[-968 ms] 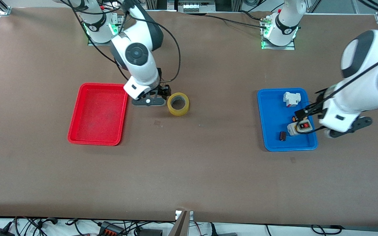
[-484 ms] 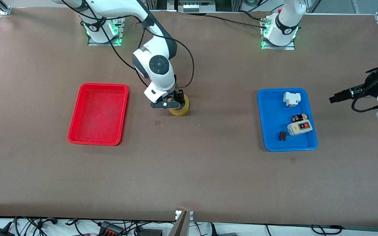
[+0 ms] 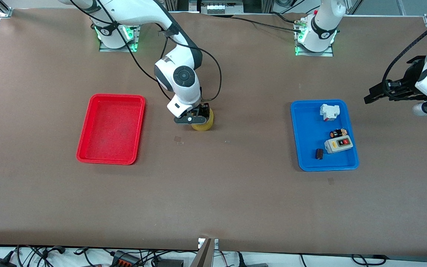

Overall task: Place and move tape with both arms
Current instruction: 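Grasp the tape roll with the right gripper and move it into the red tray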

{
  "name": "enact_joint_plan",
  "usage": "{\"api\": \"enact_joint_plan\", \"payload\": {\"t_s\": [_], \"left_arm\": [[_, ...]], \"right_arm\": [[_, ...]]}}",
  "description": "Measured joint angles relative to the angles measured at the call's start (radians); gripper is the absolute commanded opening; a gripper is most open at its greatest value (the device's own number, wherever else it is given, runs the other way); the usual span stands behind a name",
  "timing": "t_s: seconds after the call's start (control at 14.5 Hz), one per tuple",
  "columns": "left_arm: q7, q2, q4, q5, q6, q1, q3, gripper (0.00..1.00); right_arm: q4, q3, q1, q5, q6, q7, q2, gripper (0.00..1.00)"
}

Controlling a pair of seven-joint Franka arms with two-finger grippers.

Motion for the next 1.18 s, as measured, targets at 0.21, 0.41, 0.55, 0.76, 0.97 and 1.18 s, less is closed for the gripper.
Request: {"api": "enact_joint_plan", "payload": {"t_s": [0.21, 0.41, 0.55, 0.76, 0.97, 1.18], "left_arm": [[0.003, -0.016, -0.024, 0.000, -0.005, 0.000, 0.000, 1.00], [0.010, -0.016, -0.031, 0.003, -0.007, -0.001, -0.002, 1.00], [0.017, -0.016, -0.032, 0.007, 0.007, -0.002, -0.010, 1.00], [0.019, -0.017, -0.033, 0.008, 0.010, -0.003, -0.043, 1.00], [0.019, -0.018, -0.035, 0.008, 0.008, -0.005, -0.060, 1.00], [0.019, -0.025, -0.037, 0.008, 0.003, -0.005, -0.061, 1.00]], "right_arm": [[0.000, -0.002, 0.000, -0.001, 0.015, 0.000, 0.012, 0.22], [0.001, -0.002, 0.001, -0.002, 0.017, 0.001, 0.013, 0.02], [0.004, -0.003, 0.001, -0.002, 0.020, 0.003, 0.007, 0.00], [0.018, -0.010, -0.010, -0.002, -0.023, 0.009, -0.047, 0.00], [0.022, -0.019, -0.072, -0.004, -0.144, 0.007, -0.161, 0.00], [-0.021, -0.022, -0.175, -0.007, -0.225, -0.065, -0.269, 0.00]]}}
